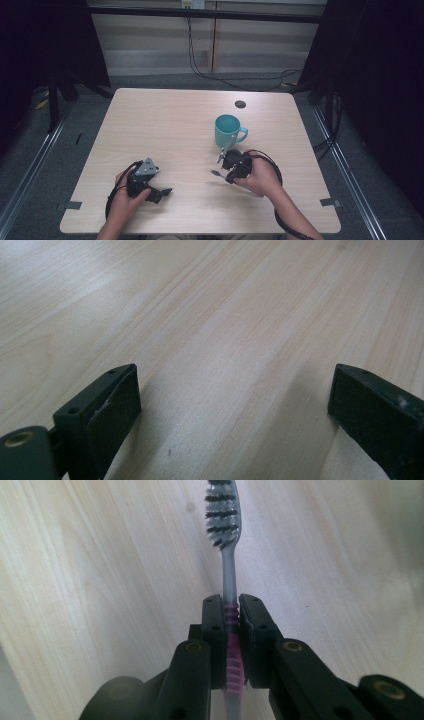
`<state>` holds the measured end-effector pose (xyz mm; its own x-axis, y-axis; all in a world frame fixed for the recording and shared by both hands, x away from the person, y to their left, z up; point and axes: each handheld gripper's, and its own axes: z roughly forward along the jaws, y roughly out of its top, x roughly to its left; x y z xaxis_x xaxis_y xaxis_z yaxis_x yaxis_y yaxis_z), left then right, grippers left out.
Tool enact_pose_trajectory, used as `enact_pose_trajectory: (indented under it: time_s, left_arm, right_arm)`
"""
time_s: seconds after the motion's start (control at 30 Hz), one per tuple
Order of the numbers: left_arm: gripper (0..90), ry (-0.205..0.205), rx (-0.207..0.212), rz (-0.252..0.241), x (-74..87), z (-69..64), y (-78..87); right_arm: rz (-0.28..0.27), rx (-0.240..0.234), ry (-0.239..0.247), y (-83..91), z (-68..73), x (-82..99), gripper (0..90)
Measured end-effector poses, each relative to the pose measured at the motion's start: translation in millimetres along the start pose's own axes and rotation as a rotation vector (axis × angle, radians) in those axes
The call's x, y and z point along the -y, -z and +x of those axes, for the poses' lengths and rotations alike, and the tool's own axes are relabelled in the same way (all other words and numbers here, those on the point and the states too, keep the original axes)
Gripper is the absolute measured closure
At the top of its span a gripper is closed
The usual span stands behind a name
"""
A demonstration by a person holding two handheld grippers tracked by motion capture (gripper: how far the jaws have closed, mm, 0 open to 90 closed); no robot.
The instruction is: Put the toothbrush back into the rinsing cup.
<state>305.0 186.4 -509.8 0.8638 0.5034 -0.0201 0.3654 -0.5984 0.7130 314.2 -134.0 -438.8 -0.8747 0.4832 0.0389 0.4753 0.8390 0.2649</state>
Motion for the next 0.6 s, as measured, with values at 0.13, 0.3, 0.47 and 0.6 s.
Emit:
enact_pose_trajectory:
  time_s: [0.13, 0.3, 0.47, 0.6]
  left_arm:
    - [6.4, 0.001, 0.0, -0.001, 0.0, -0.1, -0.1]
    - [6.4, -0.001, 0.0, 0.001, 0.0, 0.0, 0.0]
    - [6.4, 0.006, 0.0, -0.005, 0.1, -0.4, -0.3]
    - [6.4, 0.004, 0.0, -0.003, 0.0, -0.2, -0.2]
  right_arm:
    - [-0.061, 0.008, -0.042, 12.0, -4.7, 4.4, 83.0]
    - [-0.154, -0.016, -0.082, 21.8, -10.4, 9.7, 83.2]
    - [-0.202, -0.011, -0.101, 28.3, -13.9, 13.2, 83.2]
    - [-0.246, -0.006, -0.119, 30.6, -15.9, 17.0, 83.2]
